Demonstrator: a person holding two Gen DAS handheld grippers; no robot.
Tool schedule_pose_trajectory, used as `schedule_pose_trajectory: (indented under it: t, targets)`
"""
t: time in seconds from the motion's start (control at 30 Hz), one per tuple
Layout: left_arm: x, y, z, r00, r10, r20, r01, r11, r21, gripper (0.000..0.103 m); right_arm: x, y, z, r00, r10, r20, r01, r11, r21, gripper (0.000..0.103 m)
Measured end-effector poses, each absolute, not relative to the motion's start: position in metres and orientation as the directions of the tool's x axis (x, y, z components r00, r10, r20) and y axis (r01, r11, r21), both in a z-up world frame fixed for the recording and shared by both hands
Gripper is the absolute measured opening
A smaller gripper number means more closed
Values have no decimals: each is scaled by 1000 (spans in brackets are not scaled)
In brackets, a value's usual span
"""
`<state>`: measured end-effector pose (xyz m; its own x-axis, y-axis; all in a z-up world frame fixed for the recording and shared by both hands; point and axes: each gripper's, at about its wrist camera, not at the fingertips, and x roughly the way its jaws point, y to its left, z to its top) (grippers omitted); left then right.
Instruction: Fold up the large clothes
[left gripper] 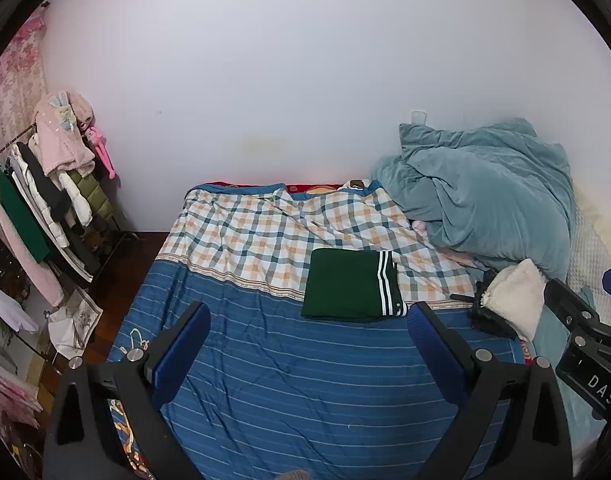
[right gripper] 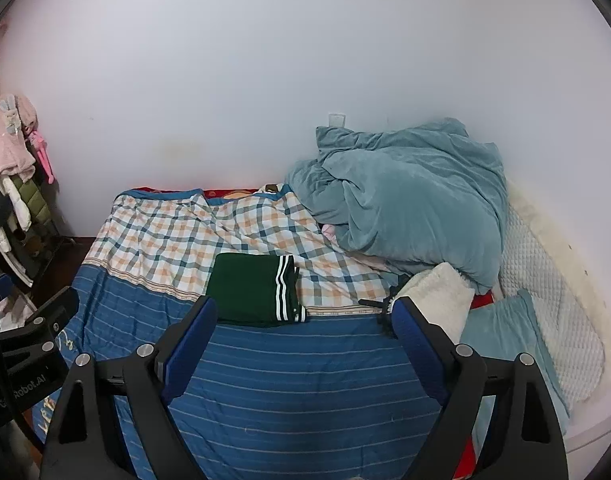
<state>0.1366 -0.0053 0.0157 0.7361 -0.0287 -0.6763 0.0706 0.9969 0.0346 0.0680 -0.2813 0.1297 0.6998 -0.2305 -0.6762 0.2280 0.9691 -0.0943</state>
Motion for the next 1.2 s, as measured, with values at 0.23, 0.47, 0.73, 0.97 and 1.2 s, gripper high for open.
schedule_pose_trajectory:
  t: [0.23, 0.47, 0.73, 0.97, 1.2]
  targets:
    - [134, -5, 18, 731, -30, -682, 64, 998, 25, 101, 69, -282, 129, 699, -218, -681, 213, 973, -94, 91]
    - [132, -8, 21, 736, -25, -677, 56, 998, 24, 101, 69, -284, 128, 701, -212, -681, 207, 974, -89, 91]
    - [131, -8, 22, 738, -25, -674, 56, 998, 24, 101, 65, -282, 129, 703, -207, -681, 205, 975, -85, 91]
    - [130, -12, 24, 740, -24, -673, 55, 998, 25, 101, 61, -282, 128, 704, -197, -682, 199, 977, -78, 91]
    - [121, -20, 28, 741, -24, -671, 52, 998, 22, 101, 55, -283, 127, 704, -194, -684, 199, 977, -73, 91]
